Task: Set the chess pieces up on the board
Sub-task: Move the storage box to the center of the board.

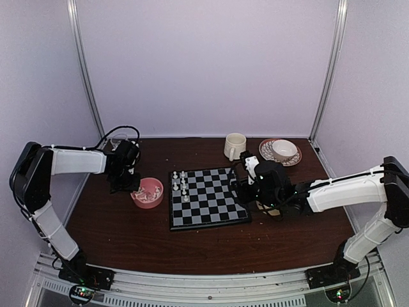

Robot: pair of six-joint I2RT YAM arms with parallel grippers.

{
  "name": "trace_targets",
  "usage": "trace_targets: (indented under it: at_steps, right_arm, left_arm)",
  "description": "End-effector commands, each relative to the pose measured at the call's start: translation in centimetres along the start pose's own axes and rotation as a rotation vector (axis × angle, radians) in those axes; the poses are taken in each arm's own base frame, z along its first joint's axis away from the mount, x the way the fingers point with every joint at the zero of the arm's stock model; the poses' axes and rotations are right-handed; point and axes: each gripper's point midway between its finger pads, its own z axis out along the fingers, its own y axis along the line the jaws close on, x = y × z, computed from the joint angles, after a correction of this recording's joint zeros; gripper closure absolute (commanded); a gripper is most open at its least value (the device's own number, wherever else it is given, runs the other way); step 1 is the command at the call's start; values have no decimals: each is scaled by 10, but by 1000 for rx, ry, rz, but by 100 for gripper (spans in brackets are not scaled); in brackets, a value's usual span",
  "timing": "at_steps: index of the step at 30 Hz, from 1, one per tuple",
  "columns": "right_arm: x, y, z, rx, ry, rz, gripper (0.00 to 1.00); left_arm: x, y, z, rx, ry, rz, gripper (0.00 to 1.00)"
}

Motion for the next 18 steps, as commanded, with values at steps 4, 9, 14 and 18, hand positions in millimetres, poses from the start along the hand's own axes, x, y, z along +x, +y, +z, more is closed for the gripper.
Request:
trace_targets:
  at_steps: [4, 9, 14, 18]
  right_arm:
    - [-5, 0, -3, -7, -17, -4, 60]
    - [-5, 0, -4, -12, -19, -1, 60]
    - [-4, 3, -4, -29, -17, 7, 60]
    - [-4, 4, -4, -39, -18, 10, 60]
  left_arm:
    - [-13, -8, -2, 43, -6, 74, 100]
    - [-10, -15, -4, 89, 7, 145, 100]
    - [-2, -11, -4, 74, 21, 196, 100]
    - [2, -16, -5, 109, 28, 262, 100]
